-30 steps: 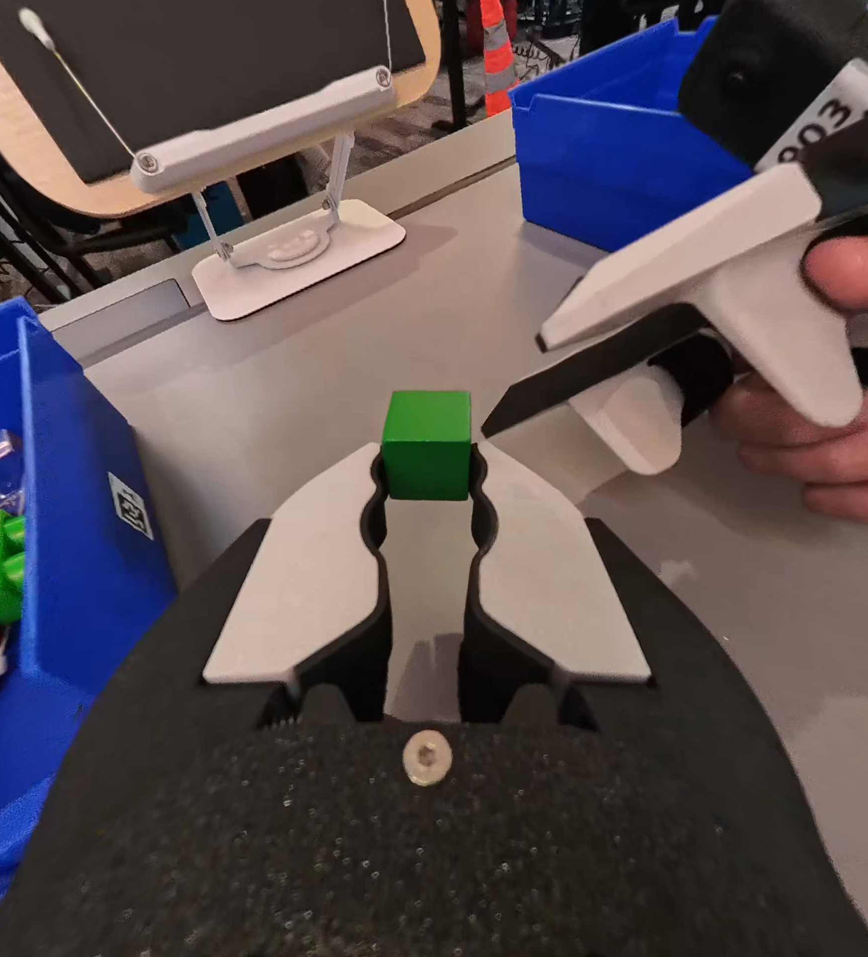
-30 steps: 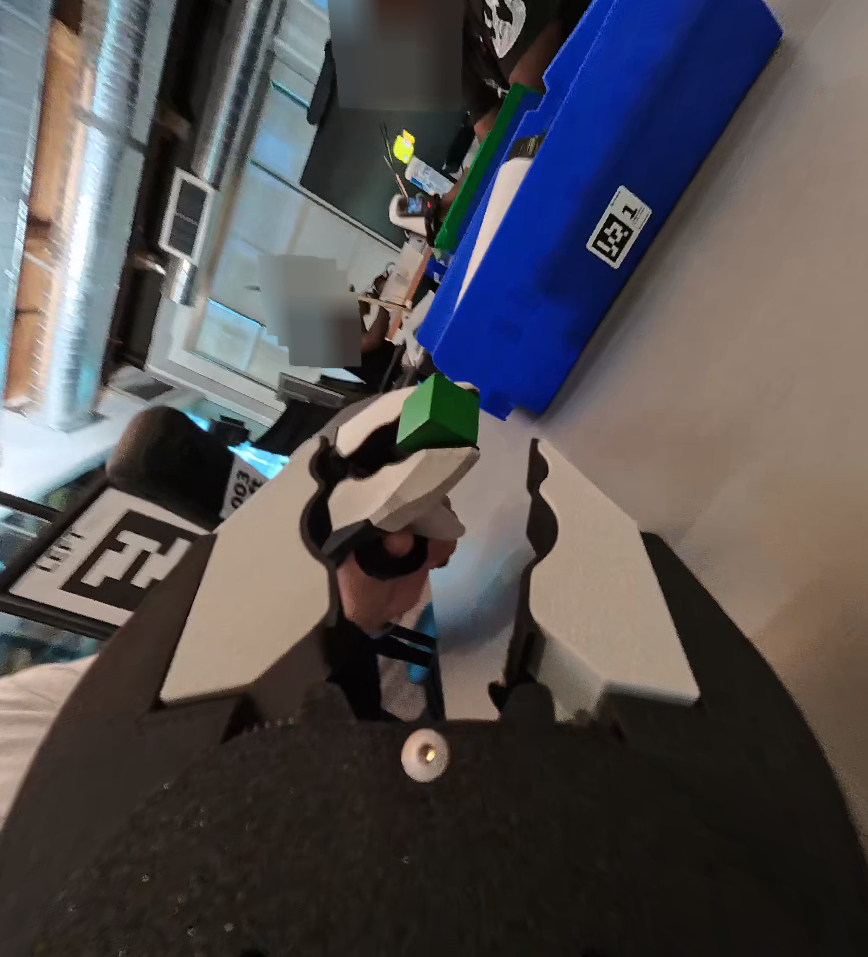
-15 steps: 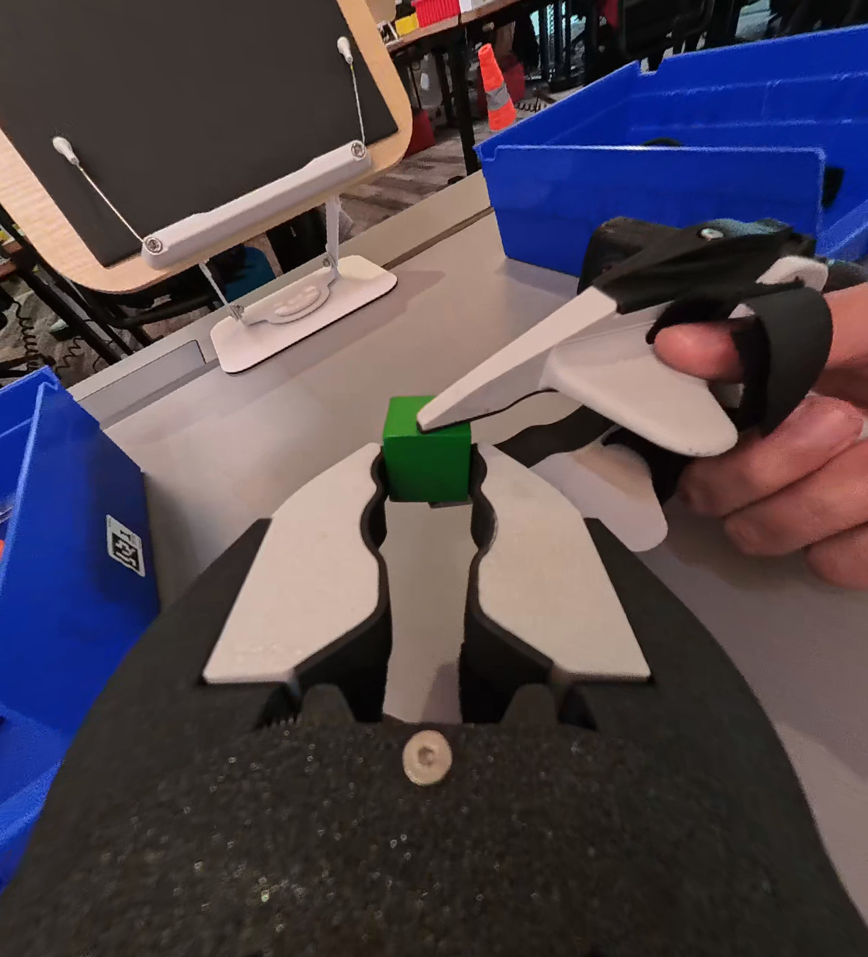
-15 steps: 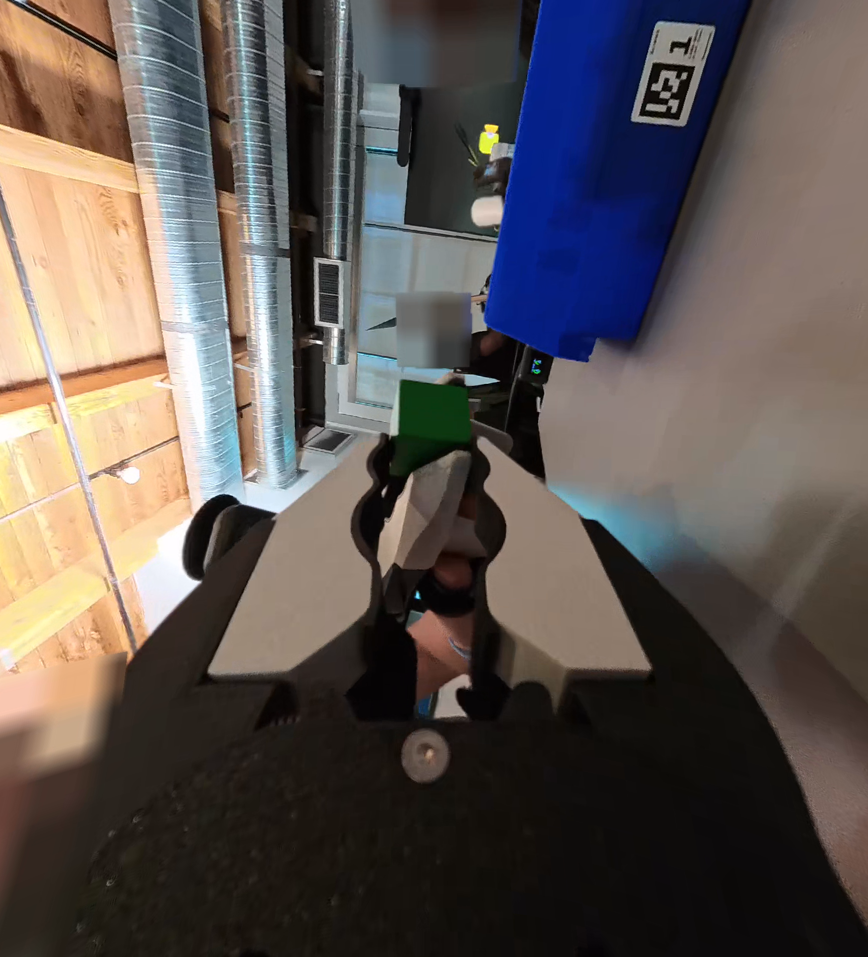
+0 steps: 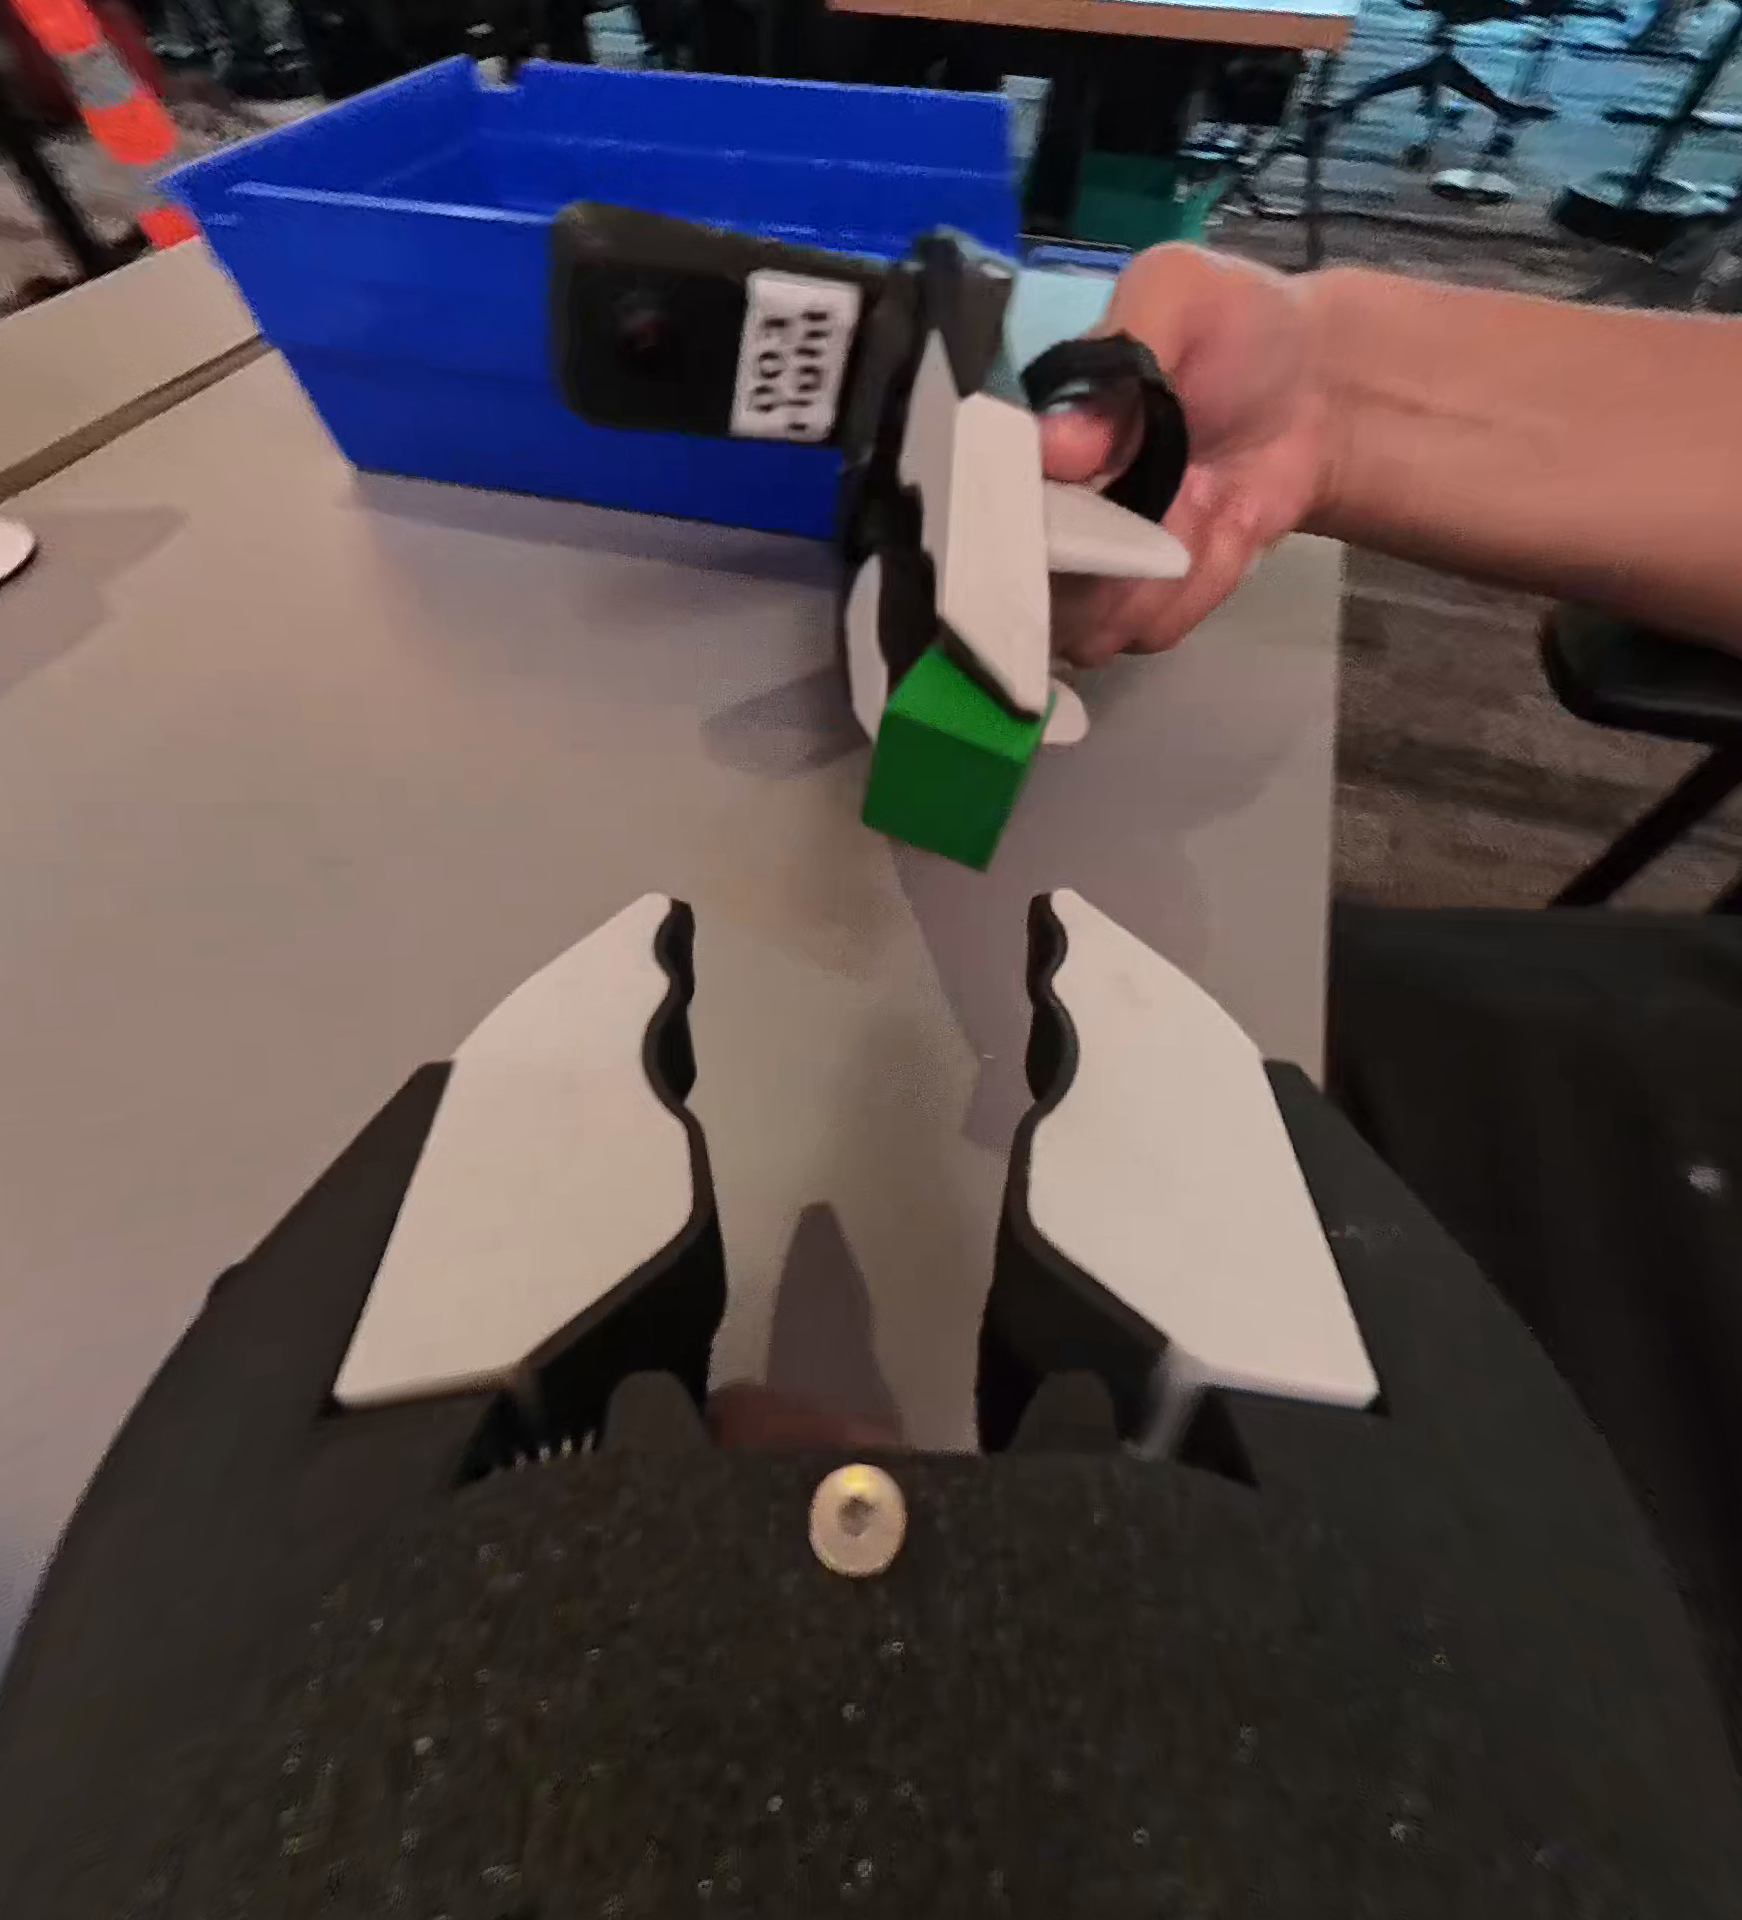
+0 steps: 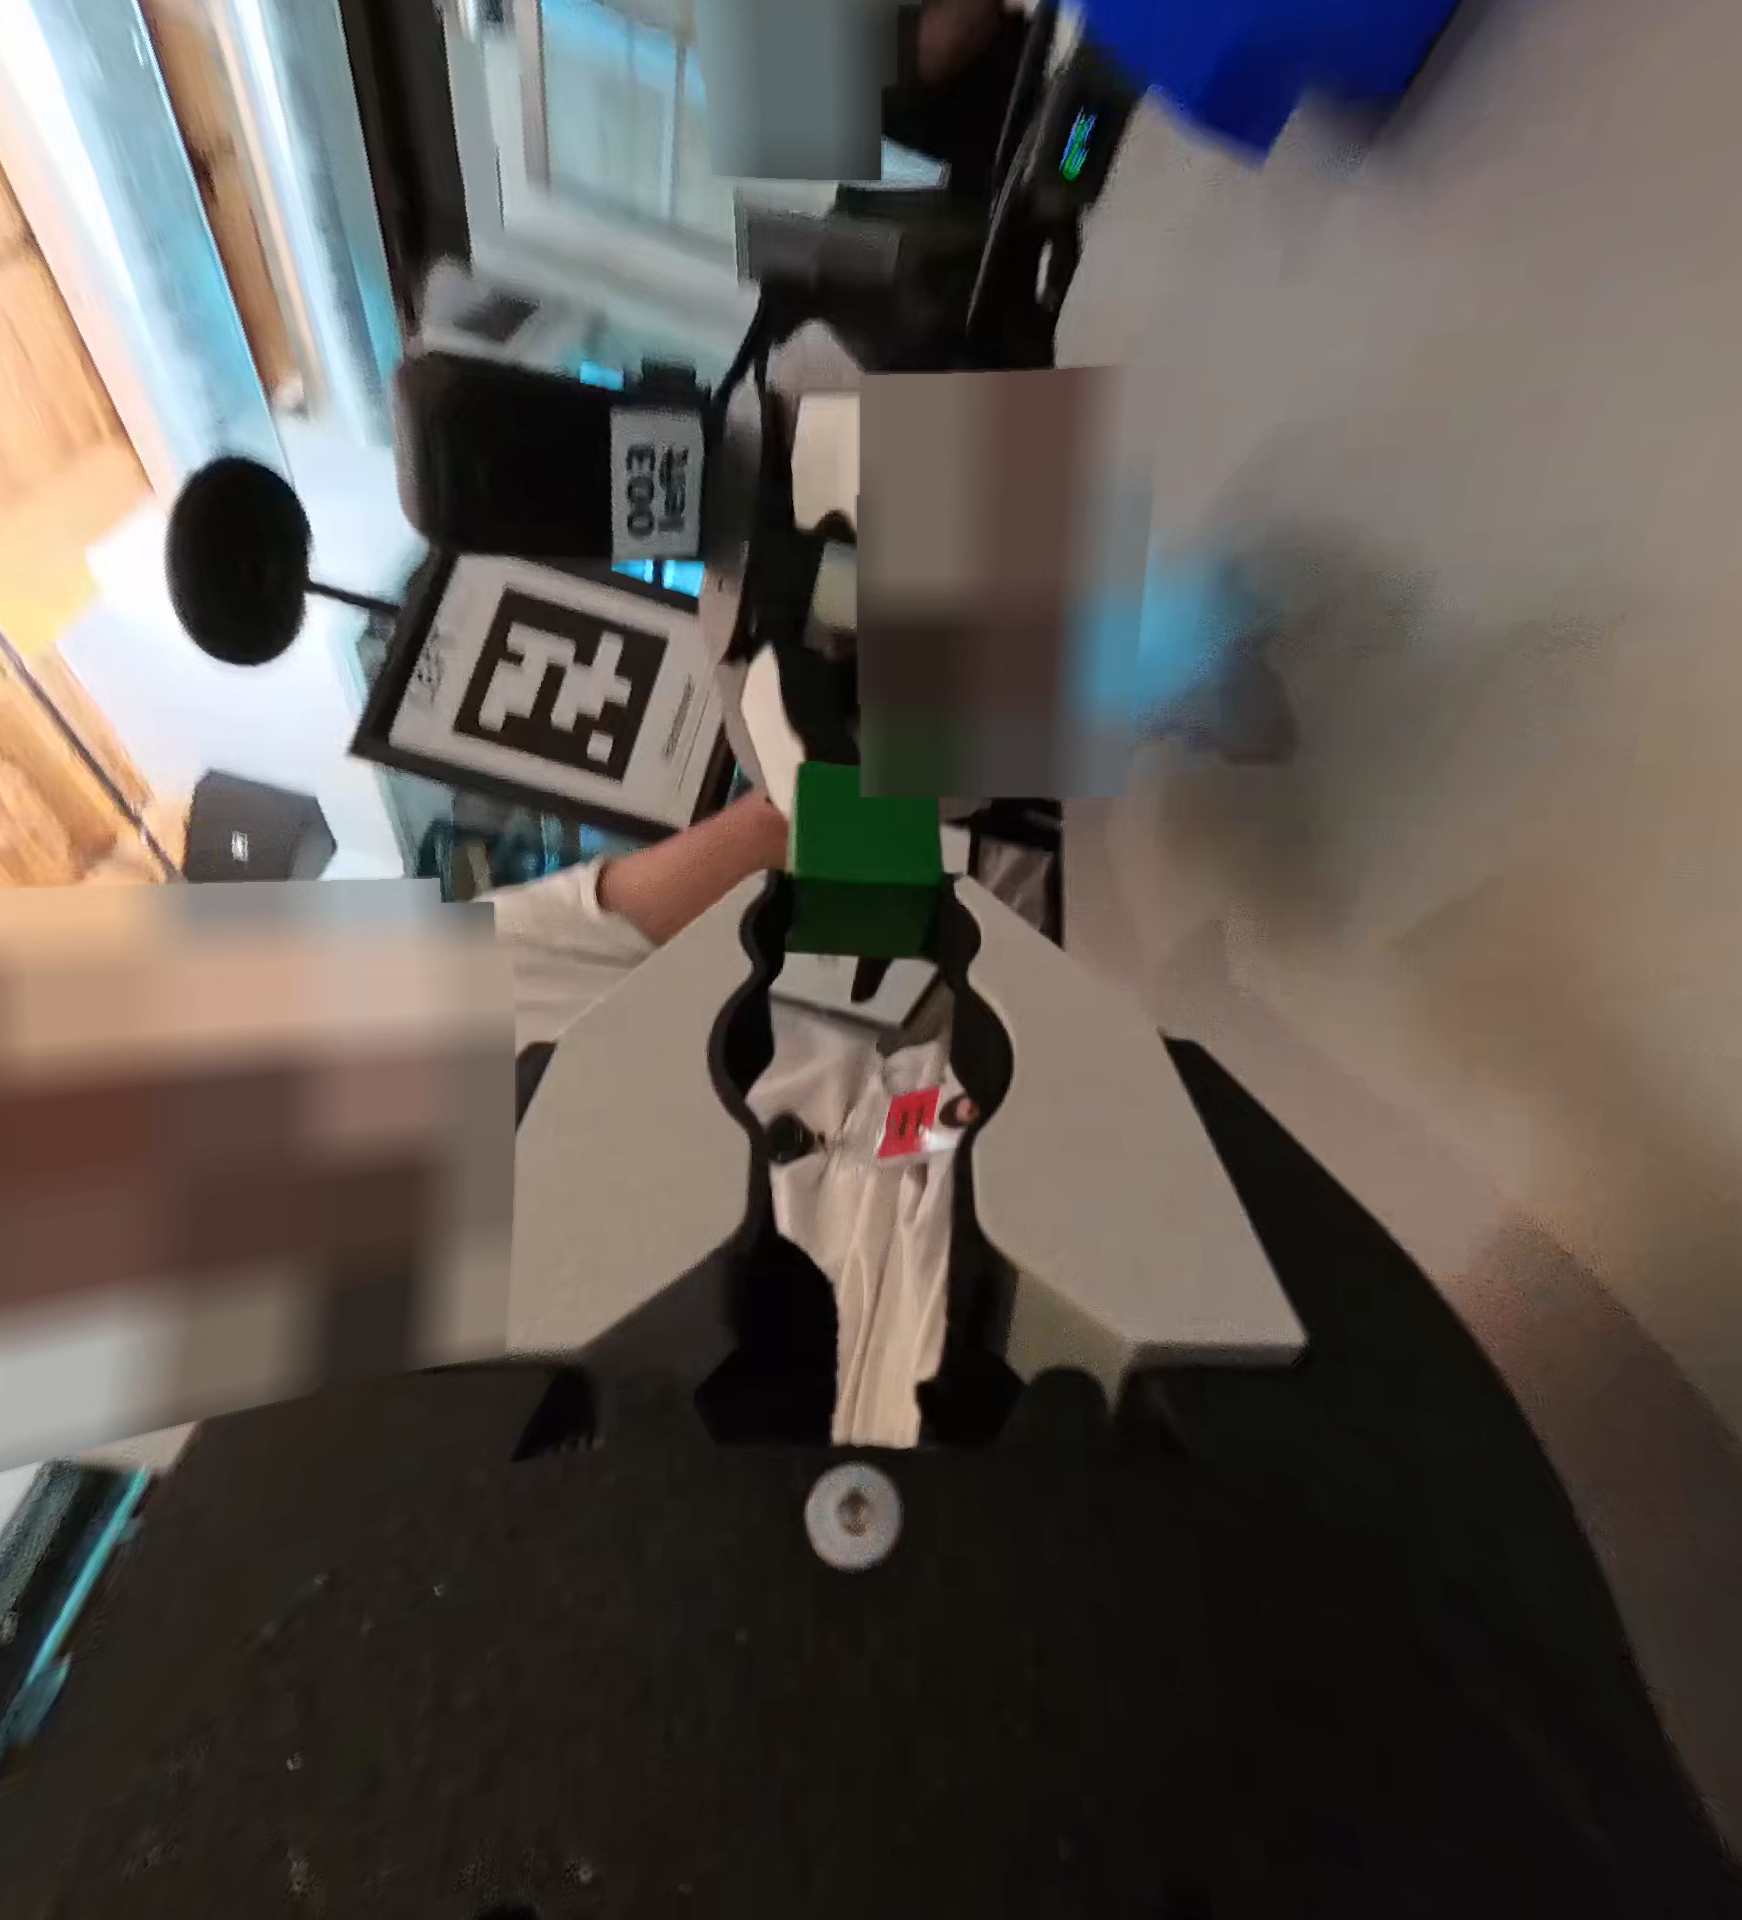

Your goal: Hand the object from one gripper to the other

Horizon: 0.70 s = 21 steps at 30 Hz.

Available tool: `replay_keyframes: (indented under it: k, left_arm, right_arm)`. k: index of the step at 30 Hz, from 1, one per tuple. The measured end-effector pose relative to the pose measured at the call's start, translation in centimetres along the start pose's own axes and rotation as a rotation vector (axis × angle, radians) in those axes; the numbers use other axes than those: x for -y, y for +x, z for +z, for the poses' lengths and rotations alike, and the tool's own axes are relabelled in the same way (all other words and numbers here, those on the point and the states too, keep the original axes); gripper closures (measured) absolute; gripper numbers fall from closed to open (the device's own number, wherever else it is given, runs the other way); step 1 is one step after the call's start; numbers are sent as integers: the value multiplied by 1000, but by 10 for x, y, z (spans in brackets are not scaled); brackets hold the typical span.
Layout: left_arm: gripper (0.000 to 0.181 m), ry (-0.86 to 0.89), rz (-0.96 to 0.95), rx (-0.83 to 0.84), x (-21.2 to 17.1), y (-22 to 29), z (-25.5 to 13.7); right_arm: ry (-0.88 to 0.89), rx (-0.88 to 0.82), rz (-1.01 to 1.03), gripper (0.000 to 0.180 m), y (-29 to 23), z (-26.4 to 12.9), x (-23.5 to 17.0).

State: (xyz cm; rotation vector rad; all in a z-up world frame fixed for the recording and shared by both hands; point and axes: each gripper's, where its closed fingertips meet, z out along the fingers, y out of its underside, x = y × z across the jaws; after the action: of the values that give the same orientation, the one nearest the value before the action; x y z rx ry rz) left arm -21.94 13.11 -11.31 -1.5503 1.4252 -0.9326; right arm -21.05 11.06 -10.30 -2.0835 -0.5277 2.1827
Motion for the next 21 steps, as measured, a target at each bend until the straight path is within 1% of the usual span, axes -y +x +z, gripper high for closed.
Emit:
replay_keyframes:
  k: [3, 5, 6, 8, 11, 15, 16, 17, 19, 21]
  left_arm:
    - [123, 55, 85, -103, 11, 27, -4]
    - [129, 56, 123, -137, 15, 40, -6]
    - [133, 55, 144, -129, 17, 43, -6]
    - [152, 65, 197, -116, 21, 47, -7]
    - [152, 70, 187, -73, 26, 41, -4]
    - [152, 112, 117, 32, 31, 19, -5]
    - [152, 126, 100, 74, 33, 11, -8]
    - [152, 133, 80, 121, 33, 1, -12]
    - [152, 145, 15, 209, 33, -18, -20]
    - [152, 178, -119, 207, 34, -28, -26]
  right_arm:
    - [-118, 26, -60, 151, -14, 23, -17]
    - [-134, 39, -92, 151, -22, 30, -19]
    - [-130, 50, -85, 151, -25, 31, -18]
    - [-115, 74, -68, 151, -28, 32, -18]
    - [-70, 74, -100, 148, -31, 26, -12]
    - [106, -8, -229, 142, -26, 11, 13]
    - [170, -42, -255, 136, -23, 6, 23]
    - [245, -96, -289, 130, -18, -1, 34]
    - [396, -237, -385, 126, -12, -17, 57]
    - [508, -431, -584, 123, -16, -30, 73]
